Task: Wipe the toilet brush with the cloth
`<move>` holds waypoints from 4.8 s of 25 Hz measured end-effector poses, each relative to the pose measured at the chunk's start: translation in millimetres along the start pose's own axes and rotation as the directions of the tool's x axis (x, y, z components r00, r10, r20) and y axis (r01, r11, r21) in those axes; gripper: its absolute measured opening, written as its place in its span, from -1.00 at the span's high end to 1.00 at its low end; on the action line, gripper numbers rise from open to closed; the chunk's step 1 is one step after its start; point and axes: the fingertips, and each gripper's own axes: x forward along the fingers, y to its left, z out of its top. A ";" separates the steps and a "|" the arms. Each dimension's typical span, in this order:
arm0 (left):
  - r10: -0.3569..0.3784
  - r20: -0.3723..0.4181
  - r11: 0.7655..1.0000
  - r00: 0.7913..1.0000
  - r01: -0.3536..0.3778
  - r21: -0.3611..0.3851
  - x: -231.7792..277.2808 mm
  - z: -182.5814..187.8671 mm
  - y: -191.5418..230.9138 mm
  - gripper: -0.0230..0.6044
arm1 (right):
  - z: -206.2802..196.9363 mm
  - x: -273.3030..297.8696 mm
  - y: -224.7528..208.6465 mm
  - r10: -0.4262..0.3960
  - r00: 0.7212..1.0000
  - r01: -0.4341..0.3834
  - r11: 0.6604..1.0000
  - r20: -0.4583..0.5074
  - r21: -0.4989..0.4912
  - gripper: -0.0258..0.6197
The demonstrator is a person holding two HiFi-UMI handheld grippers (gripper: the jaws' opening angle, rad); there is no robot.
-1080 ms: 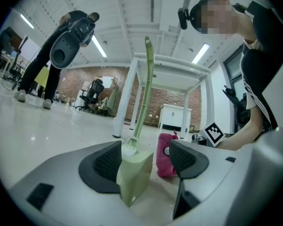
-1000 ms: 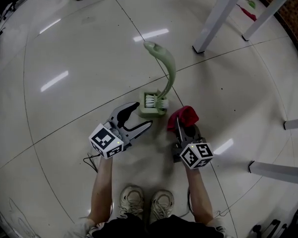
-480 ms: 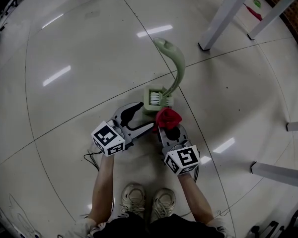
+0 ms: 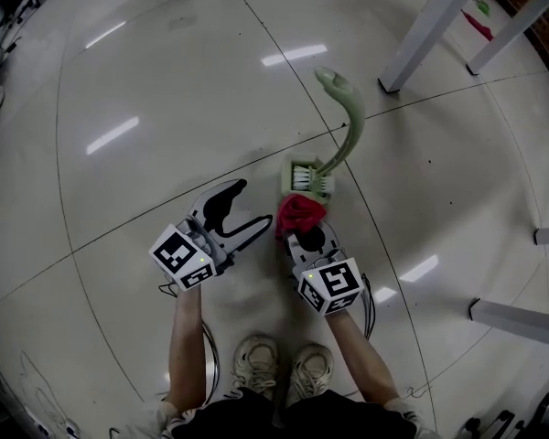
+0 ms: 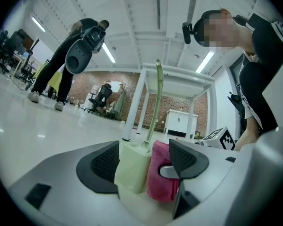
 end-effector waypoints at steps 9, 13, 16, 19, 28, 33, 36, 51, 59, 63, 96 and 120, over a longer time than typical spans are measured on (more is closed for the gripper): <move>-0.088 0.160 0.995 0.983 0.081 0.051 -9.3 79.4 -19.1 -0.08 | 26.5 -10.7 18.4 0.043 0.998 -0.045 0.998 0.041 0.038 0.82; -0.221 0.319 0.974 0.921 0.222 0.035 28.0 179.1 -30.7 -0.08 | 60.0 -38.0 11.5 0.021 0.993 -0.032 0.995 0.119 0.091 0.83; -0.312 0.304 0.948 0.900 0.318 0.029 62.8 215.3 -41.3 -0.08 | 79.1 -57.9 12.5 0.016 0.988 -0.030 0.995 0.151 0.091 0.83; -0.381 0.247 0.924 0.891 0.366 0.108 86.7 231.7 -60.1 -0.08 | 100.1 -76.4 10.8 0.005 0.981 -0.029 0.993 0.195 0.118 0.83; -0.348 0.302 0.937 0.887 0.342 0.073 97.4 247.6 -50.3 0.57 | 139.0 -100.3 -6.4 -0.006 0.967 -0.008 0.999 0.255 0.053 0.83; -0.365 0.316 0.930 0.876 0.358 0.083 107.0 287.2 -59.8 0.57 | 224.5 -109.9 -30.3 -0.041 0.943 0.027 0.999 0.329 0.046 0.83; -0.369 0.291 0.929 0.883 0.363 0.077 110.9 359.2 -77.3 0.58 | 327.3 -121.9 -26.7 -0.068 0.943 0.061 0.998 0.325 0.030 0.82; -0.287 0.264 0.945 0.921 0.317 -0.078 46.3 913.7 -271.1 0.58 | 891.4 -284.0 197.1 -0.045 0.985 0.054 0.997 0.166 -0.046 0.83; -0.314 0.157 0.949 0.936 0.316 0.012 27.3 914.4 -335.1 0.58 | 974.7 -331.9 268.3 0.123 0.904 -0.079 0.989 0.410 -0.123 0.83; -0.330 0.179 0.944 0.927 0.328 0.042 14.8 931.6 -349.2 0.58 | 982.8 -343.8 291.6 0.177 0.885 -0.118 0.980 0.431 -0.160 0.83; -0.013 0.370 0.998 0.929 -0.008 0.057 -47.1 1057.7 -307.9 0.58 | 909.0 -282.4 358.6 0.205 0.914 -0.163 0.976 0.351 -0.147 0.83; 0.049 0.337 0.999 0.940 -0.047 -0.015 -12.3 1022.3 -289.5 0.58 | 956.7 -234.1 340.0 0.027 0.954 0.039 0.976 0.299 -0.214 0.83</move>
